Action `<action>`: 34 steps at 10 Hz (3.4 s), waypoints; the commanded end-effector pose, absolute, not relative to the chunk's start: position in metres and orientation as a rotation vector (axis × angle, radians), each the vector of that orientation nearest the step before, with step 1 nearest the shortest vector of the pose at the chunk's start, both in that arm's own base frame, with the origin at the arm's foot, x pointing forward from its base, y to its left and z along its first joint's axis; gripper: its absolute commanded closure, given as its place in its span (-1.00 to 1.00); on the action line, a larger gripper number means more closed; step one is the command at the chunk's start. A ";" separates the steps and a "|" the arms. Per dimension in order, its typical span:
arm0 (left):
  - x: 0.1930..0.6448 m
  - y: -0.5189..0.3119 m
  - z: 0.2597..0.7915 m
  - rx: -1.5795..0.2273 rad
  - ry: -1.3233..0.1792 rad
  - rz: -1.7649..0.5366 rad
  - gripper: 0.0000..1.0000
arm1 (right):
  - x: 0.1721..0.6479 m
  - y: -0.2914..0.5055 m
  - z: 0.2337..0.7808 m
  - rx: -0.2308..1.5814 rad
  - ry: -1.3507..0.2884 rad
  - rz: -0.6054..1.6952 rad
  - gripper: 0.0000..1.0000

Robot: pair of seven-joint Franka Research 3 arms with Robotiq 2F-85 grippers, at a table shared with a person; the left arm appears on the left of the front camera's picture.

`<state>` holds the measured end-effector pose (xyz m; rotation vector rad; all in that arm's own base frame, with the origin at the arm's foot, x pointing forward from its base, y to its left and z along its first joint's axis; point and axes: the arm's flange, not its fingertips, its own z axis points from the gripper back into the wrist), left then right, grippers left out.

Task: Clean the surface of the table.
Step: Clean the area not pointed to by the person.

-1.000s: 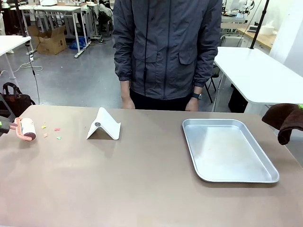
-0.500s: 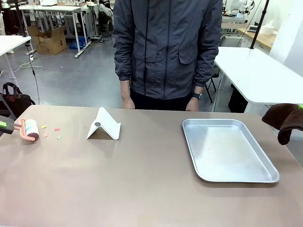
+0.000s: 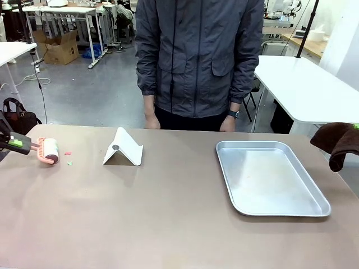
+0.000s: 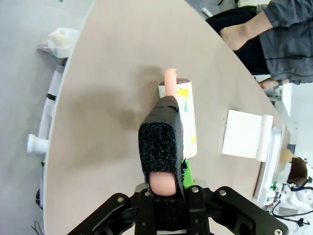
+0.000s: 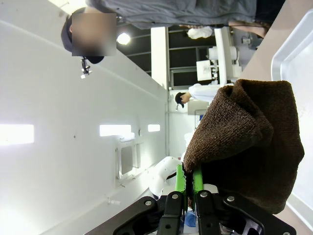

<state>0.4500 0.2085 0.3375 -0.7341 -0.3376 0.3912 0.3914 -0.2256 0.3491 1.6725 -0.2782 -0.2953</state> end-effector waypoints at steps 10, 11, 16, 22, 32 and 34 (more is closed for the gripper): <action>0.501 0.124 0.366 -0.932 -0.383 0.303 0.63 | 0.392 -0.227 0.356 1.689 -0.265 -0.302 0.89; 0.492 0.125 0.378 -0.982 -0.405 0.267 0.63 | 0.392 -0.227 0.356 1.689 -0.265 -0.302 0.89; 0.389 0.155 0.416 -1.150 -0.400 0.076 0.63 | 0.392 -0.227 0.356 1.689 -0.265 -0.302 0.89; 0.296 0.237 0.367 -1.293 -0.367 0.026 0.63 | 0.392 -0.227 0.356 1.689 -0.265 -0.302 0.89; 0.280 0.268 0.343 -1.329 -0.362 0.125 0.63 | 0.392 -0.227 0.356 1.689 -0.265 -0.302 0.89; 0.295 0.264 0.341 -1.286 -0.386 0.173 0.63 | 0.392 -0.227 0.356 1.689 -0.265 -0.302 0.89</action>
